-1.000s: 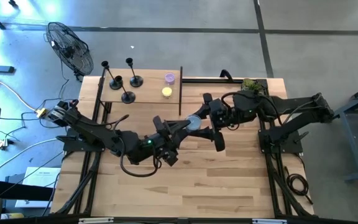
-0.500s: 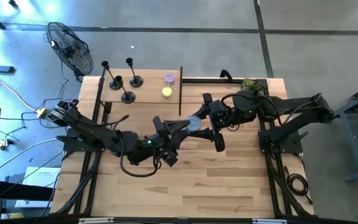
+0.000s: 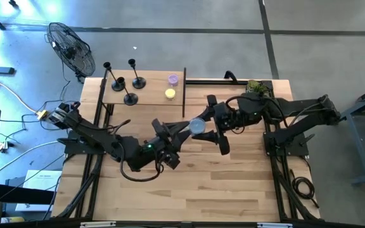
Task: Pick & Place candle stick holders
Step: Put the blue candle on the shelf
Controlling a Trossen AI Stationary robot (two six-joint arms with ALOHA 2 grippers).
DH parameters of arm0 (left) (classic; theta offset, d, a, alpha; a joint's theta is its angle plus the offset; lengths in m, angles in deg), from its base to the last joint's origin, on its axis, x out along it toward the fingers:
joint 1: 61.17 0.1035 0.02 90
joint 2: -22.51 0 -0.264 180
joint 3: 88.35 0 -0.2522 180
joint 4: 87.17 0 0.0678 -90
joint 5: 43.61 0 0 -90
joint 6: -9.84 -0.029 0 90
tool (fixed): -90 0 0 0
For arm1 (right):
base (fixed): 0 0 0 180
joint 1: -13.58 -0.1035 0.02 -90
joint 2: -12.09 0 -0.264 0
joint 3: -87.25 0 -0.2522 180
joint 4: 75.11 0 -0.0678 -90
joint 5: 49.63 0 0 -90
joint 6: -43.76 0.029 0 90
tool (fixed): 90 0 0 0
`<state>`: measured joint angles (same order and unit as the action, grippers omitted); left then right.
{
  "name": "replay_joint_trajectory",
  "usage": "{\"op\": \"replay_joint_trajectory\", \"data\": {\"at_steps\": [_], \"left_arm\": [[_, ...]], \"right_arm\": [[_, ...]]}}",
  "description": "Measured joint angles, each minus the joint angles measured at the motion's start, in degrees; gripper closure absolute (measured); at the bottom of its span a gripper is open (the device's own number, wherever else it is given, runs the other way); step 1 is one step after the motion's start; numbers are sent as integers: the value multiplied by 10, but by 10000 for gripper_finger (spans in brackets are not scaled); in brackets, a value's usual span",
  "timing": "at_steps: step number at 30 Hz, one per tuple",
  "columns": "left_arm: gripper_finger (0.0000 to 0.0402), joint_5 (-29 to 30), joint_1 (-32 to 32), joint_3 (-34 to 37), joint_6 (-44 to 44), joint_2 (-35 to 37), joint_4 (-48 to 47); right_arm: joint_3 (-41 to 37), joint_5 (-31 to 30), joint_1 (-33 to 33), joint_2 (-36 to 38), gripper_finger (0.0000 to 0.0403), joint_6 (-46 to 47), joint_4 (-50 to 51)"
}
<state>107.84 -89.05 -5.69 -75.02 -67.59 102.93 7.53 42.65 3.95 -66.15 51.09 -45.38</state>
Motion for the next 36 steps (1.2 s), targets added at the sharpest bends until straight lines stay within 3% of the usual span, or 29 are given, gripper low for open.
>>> {"op": "replay_joint_trajectory", "data": {"at_steps": [11, 19, 23, 30, 36], "left_arm": [[176, 53, -42, -1, 80, 16, 103], [176, 119, -68, -1, 145, 41, 98], [176, 124, -90, -1, 148, 48, 118], [176, 129, -133, -1, 174, 72, 151], [176, 200, -158, -1, 267, 113, 171]], "right_arm": [[-1, 7, 0, 1, 182, 0, 8], [-1, 4, 0, 2, 182, -4, 2], [-1, 1, 4, 2, 182, -22, -13], [-1, 17, 46, 2, 182, -39, -62], [0, 27, 94, 2, 182, -46, -68]]}}
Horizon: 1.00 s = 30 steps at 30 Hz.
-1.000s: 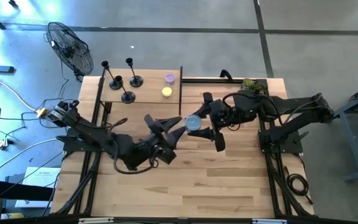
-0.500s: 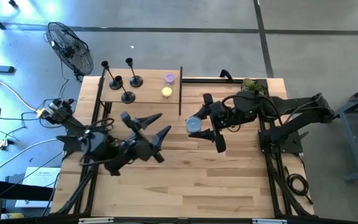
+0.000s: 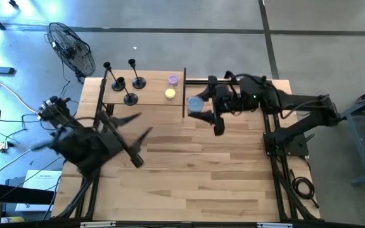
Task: Pick & Place candle stick holders
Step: Put the blue candle on the shelf
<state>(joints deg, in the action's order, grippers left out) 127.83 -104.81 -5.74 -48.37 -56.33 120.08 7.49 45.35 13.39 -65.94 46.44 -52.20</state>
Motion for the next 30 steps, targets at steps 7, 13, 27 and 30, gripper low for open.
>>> {"op": "replay_joint_trajectory", "data": {"at_steps": [7, 13, 27, 30], "left_arm": [[176, 35, -3, 0, 112, 49, -8], [176, 14, -13, 0, 239, 84, -7], [177, -108, -70, 0, 707, 151, -305], [177, -155, -60, 0, 860, 158, -434]], "right_arm": [[0, 20, 11, 0, 182, 3, 0], [0, 16, -7, 0, 182, -1, 13], [0, 10, -39, -1, 182, -30, 23], [0, 10, -41, -1, 182, -32, 23]]}}
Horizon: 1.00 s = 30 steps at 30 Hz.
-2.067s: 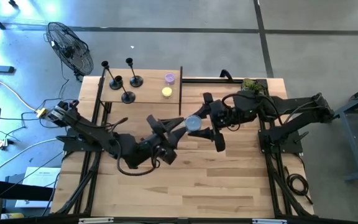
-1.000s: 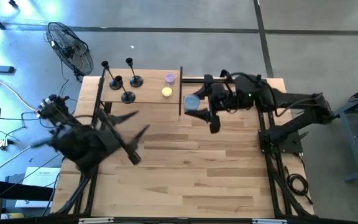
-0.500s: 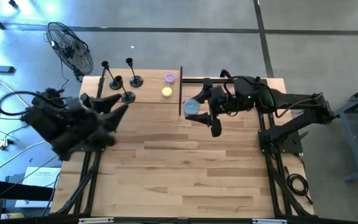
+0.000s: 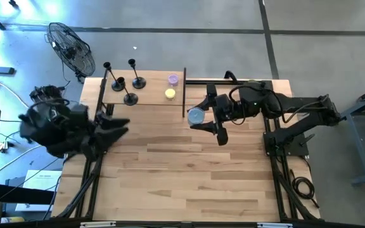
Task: Pick & Place candle stick holders
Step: Put the blue candle on the shelf
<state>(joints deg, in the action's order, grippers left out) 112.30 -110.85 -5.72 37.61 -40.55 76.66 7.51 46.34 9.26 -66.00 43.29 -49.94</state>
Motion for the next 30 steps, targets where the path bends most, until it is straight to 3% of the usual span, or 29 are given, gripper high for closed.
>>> {"op": "replay_joint_trajectory", "data": {"at_steps": [5, 9, 12, 15, 24, 30], "left_arm": [[177, -73, 63, 0, 188, -7, -134], [177, -138, 125, 0, 190, -25, -143], [177, -167, 164, 0, 63, -46, -144], [177, -170, 184, 1, -121, -61, -141], [176, -79, 201, 0, -605, -154, -88], [176, -44, 200, 0, -821, -206, 17]], "right_arm": [[0, 2, 0, 0, 182, 0, 3], [0, 2, 0, 0, 182, 0, 13], [0, 2, -3, 0, 182, 0, 18], [0, 2, -11, 0, 182, 0, 17], [0, 4, -29, 0, 182, 18, 17], [0, 7, -28, 0, 182, 52, 17]]}}
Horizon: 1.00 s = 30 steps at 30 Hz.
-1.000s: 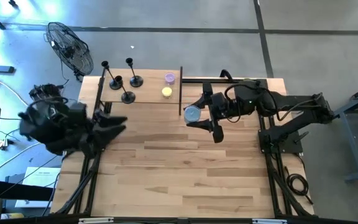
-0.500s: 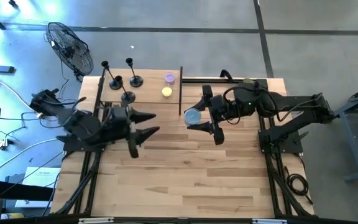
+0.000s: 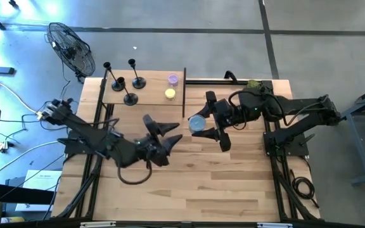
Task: Pick & Place candle stick holders
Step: Put the blue candle on the shelf
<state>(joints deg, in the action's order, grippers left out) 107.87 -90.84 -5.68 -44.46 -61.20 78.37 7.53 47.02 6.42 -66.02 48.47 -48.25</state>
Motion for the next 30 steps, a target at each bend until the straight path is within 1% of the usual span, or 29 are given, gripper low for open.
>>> {"op": "replay_joint_trajectory", "data": {"at_steps": [3, 6, 10, 12, 15, 19, 21, 24, 26, 28, 30], "left_arm": [[176, 26, 0, 0, -38, -6, 31], [176, 21, 1, 0, -32, -2, 64], [176, 3, 0, 0, 61, 16, 131], [176, -2, 0, 0, 119, 29, 142], [176, -43, 1, 0, 200, 46, 118], [176, -145, 1, 0, 311, 63, 71], [176, -164, 0, -1, 307, 65, 62], [176, -159, 0, -1, 221, 59, 33], [176, -147, 0, 0, 204, 52, 24], [176, -144, 2, 0, 222, 46, 23], [176, -142, 15, 0, 279, 41, 32]], "right_arm": [[0, 1, 0, 0, 182, 13, 0], [0, 2, 0, 0, 182, 19, 0], [0, -2, 0, 0, 182, 19, 0], [0, -2, 0, 0, 182, 19, 0], [0, -2, 0, 0, 182, 18, 0], [0, -2, 0, 0, 182, 14, 0], [0, -2, 0, 0, 182, 13, 0], [0, 0, 0, 0, 182, 13, 0], [0, 2, 0, 0, 182, 13, 0], [0, 2, 0, 0, 182, 12, 0], [0, 2, 0, 0, 182, 6, 0]]}}
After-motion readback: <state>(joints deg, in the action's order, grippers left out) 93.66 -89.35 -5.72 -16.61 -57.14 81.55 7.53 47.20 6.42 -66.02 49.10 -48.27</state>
